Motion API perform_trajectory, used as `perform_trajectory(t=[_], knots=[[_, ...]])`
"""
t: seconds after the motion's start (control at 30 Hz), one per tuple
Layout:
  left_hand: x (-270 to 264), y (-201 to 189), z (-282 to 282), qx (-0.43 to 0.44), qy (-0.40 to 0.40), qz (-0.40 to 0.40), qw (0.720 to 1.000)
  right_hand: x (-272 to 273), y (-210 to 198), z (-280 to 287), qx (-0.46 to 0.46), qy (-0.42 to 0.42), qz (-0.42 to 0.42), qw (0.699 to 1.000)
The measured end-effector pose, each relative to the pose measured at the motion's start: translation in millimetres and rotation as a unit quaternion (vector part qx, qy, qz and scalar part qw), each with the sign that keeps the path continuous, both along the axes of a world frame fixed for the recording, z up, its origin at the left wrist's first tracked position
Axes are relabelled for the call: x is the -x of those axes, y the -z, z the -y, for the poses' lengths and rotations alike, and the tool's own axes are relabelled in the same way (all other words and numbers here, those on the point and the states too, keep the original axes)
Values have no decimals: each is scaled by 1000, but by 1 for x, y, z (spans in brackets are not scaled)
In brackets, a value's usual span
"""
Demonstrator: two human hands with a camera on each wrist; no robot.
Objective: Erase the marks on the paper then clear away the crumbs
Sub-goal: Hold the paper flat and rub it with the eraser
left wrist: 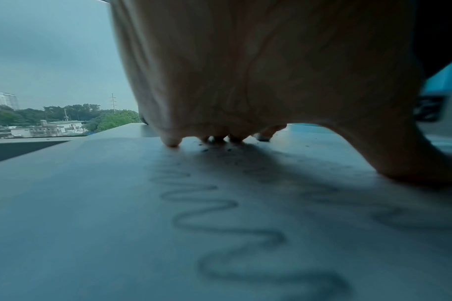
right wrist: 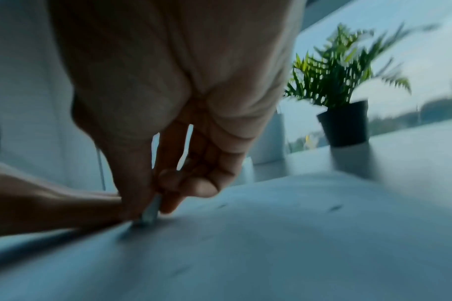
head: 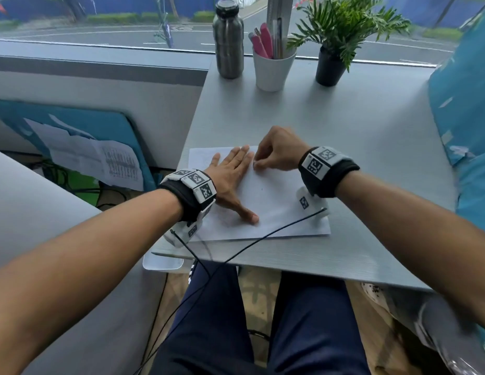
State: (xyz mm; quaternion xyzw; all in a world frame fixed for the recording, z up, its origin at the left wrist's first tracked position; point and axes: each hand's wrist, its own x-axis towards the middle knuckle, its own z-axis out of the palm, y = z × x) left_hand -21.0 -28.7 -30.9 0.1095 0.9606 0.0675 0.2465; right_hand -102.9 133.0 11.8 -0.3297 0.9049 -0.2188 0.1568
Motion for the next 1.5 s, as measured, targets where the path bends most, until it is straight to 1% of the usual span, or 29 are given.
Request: perform_trajectory(t=[0.03,0.07,0.17,0.2,0.3,0.33,0.37,0.47,0.5,0.53,0.6,0.63,0.67,0.7,0.77,0.8,0.9,0.93,0.97,1.07,1.1,1.13,1.23,1.27,1.33,1.43,1.5], knots=[[0,0,0,2,0,1,1000,3,0,0,7,16,-14,1000],[-1,-1,0,2,-1,2,1000,2,0,1,5,7,-8,1000],[-1,-1,1,-5,-4,3,1000,-11,1,3,-40,-89,46,994],[-1,-1,2,-6,-4,2,1000,-7,0,4,-46,-94,44,994],[-1,-3,0,0,2,-2,1000,17,1,3,4,-10,-10,1000],[-1,-3,-1,0,2,1,1000,16,3,3,12,-1,-16,1000],[-1,-4,-1,0,2,3,1000,12,4,2,11,-13,-5,1000],[-2,-2,1,-5,-5,1,1000,-4,2,-1,-49,-107,59,991],[-2,-2,1,-7,-7,2,1000,-1,2,-1,-60,-107,54,991],[-2,-1,1,-7,-8,3,1000,7,2,-1,-49,-83,35,995],[-1,-1,0,-3,-4,4,1000,18,4,-2,9,-23,-16,1000],[-1,-1,-1,-2,-4,5,1000,16,5,-1,27,-13,-18,999],[-1,-1,0,-3,-3,7,1000,11,7,-1,28,-26,-4,999],[-1,-2,1,-5,-5,8,1000,1,6,-2,12,-59,15,998],[-2,-2,2,-7,-6,7,1000,-10,3,-5,-37,-116,49,991],[-2,-3,2,-7,-5,8,1000,-5,2,-6,-43,-110,43,992],[-1,-2,0,0,-3,7,1000,15,6,-9,17,-7,-8,1000],[-2,-3,-1,0,-3,9,1000,13,8,-8,32,9,-10,999],[-2,-4,0,0,-4,11,1000,7,10,-7,34,0,-5,999],[-2,-5,0,-2,-5,14,1000,-15,7,-9,-9,-82,29,996],[-3,-6,0,-3,-6,16,1000,-11,7,-9,-18,-80,29,996],[-3,-6,-1,-3,-7,15,1000,-3,7,-9,-13,-58,17,998],[-3,-5,-2,4,-9,11,1000,19,5,-15,16,34,-37,999],[-2,-5,-2,5,-9,10,1000,20,5,-19,25,51,-42,997],[-2,-5,-1,6,-11,6,1000,12,3,-28,37,59,-26,997],[-2,-4,-1,10,-8,10,1000,-6,3,-41,19,34,8,999],[-2,-6,-2,11,-3,17,1000,-11,7,-44,8,25,15,1000]])
